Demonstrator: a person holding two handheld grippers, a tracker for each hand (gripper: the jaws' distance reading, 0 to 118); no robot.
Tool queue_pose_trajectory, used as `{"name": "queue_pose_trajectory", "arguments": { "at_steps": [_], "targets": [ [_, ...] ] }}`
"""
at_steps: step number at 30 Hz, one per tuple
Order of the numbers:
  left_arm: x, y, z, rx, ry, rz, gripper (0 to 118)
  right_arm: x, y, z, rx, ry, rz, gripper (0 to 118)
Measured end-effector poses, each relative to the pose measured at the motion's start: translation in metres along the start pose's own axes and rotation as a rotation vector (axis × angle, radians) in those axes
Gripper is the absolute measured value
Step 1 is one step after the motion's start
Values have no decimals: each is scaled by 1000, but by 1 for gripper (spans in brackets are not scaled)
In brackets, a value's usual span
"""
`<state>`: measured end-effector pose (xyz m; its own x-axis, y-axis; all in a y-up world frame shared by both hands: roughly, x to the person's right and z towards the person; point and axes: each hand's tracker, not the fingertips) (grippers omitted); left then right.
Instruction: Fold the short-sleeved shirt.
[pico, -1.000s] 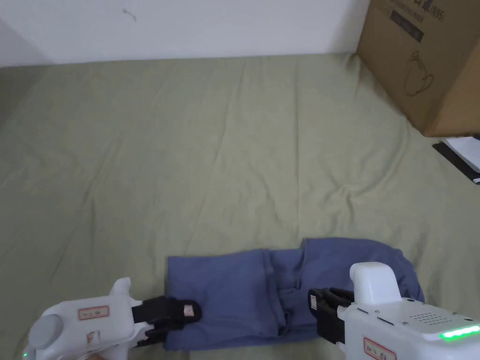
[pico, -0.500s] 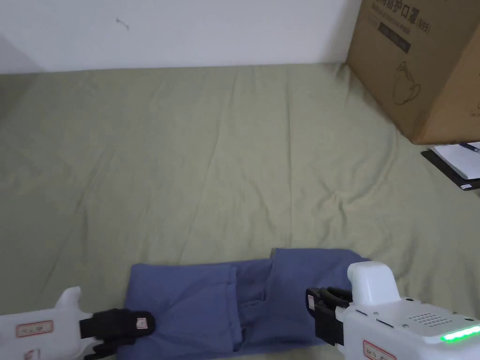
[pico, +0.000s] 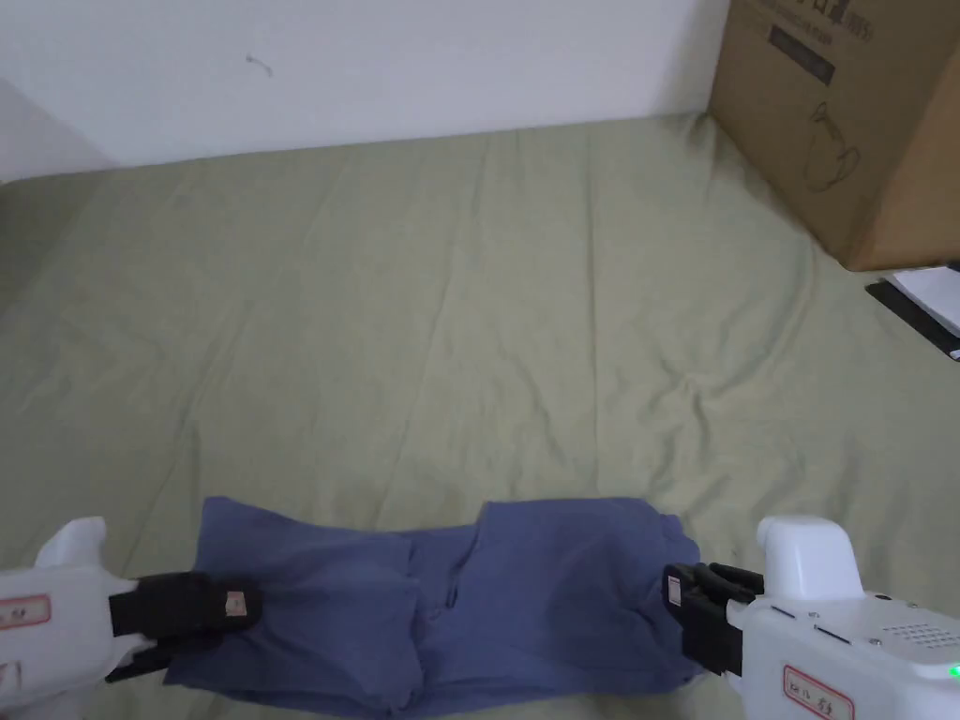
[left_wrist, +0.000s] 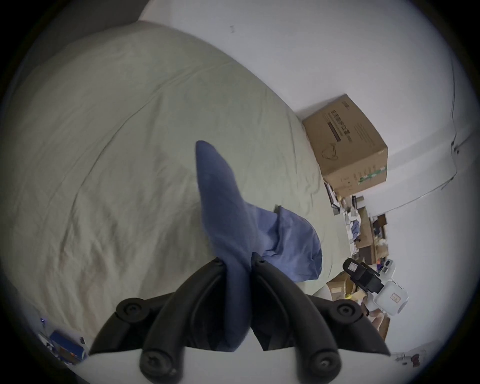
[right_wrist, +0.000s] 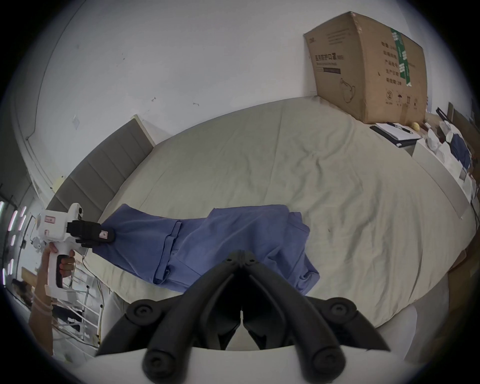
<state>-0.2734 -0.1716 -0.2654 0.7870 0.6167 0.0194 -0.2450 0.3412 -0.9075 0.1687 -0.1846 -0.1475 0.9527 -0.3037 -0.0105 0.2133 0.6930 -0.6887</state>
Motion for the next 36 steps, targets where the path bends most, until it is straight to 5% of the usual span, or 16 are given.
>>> {"name": "queue_pose_trajectory", "arguments": {
  "at_steps": [10, 20, 21, 22, 24, 28, 31, 32, 35, 36],
  "targets": [
    [172, -2, -80, -146, -46, -455, 10, 50, -1, 26, 57, -56, -112, 0],
    [220, -47, -224, -421, -45, -594, 12, 74, -17, 35, 49, -91, -170, 0],
    [216, -47, -230, -458, -59, -540, 23, 75, -18, 35, 46, -94, -177, 0],
    [215, -47, -234, -479, -81, -508, 45, 76, -19, 35, 43, -95, -183, 0],
    [211, -43, -223, -411, -118, -446, 103, 78, -20, 37, 39, -97, -190, 0],
    [199, -22, -181, -274, -147, -398, 110, 82, -21, 37, 33, -109, -189, 0],
    [183, -5, -157, -221, -113, -314, 107, 84, -22, 35, 34, -113, -193, 0],
    [175, 1, -151, -202, -93, -285, 98, 84, -22, 35, 37, -112, -195, 0],
    [154, -1, -158, -167, -15, -236, 14, 83, -22, 34, 42, -105, -199, 0],
    [149, -4, -164, -180, 25, -225, 6, 82, -21, 33, 40, -103, -197, 0]
  ]
}}
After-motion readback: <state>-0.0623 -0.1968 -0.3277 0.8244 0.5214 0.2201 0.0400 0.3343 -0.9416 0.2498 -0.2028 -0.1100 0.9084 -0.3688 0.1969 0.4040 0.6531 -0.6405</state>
